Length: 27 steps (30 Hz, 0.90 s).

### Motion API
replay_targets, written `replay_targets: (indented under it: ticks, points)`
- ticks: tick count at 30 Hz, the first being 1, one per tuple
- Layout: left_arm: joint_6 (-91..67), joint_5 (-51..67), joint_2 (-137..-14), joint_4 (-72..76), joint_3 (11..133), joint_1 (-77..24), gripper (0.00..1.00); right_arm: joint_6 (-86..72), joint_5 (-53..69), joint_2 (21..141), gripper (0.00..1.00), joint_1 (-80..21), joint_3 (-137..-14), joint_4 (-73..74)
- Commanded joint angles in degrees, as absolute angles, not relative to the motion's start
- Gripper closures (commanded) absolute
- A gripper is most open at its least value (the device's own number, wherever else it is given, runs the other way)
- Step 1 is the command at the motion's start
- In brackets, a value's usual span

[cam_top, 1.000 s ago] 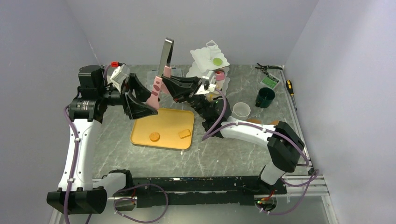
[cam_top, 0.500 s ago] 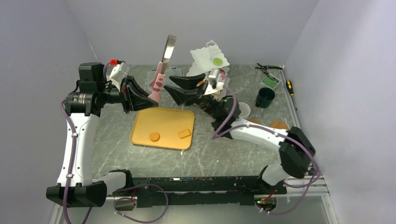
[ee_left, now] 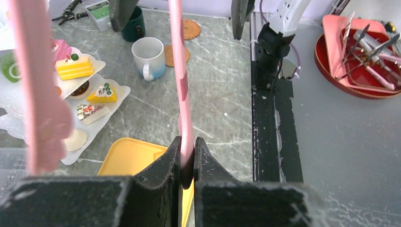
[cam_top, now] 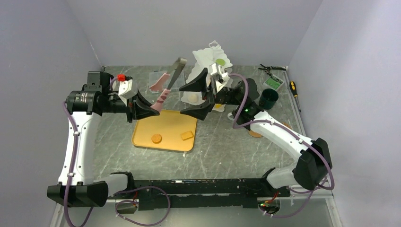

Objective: Serve the afternoon tea
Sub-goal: Pick up the clamp from the tray.

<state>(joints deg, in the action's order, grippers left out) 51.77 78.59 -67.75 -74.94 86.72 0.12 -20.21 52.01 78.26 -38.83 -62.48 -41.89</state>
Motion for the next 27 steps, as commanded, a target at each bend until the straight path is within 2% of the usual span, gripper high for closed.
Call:
replay_targets:
  ticks: [1, 10, 15, 27]
  points:
    - [68.4, 78.3, -67.3, -84.7, 87.6, -2.1, 0.97, -17.6, 59.3, 77.9, 0.0, -38.7, -66.9, -40.0]
    - [68.9, 74.0, -65.9, -81.8, 83.4, -5.4, 0.97, -16.0, 54.8, 81.2, 0.0, -40.2, -70.1, -41.2]
    - [70.8, 73.7, -67.4, -83.4, 84.7, -5.9, 0.97, -10.0, 53.1, 82.0, 0.0, -42.5, -72.1, -35.9]
    - [64.3, 71.4, -63.5, -73.2, 80.2, -6.0, 0.97, -7.4, 49.4, 83.2, 0.0, -47.0, -70.5, -36.7]
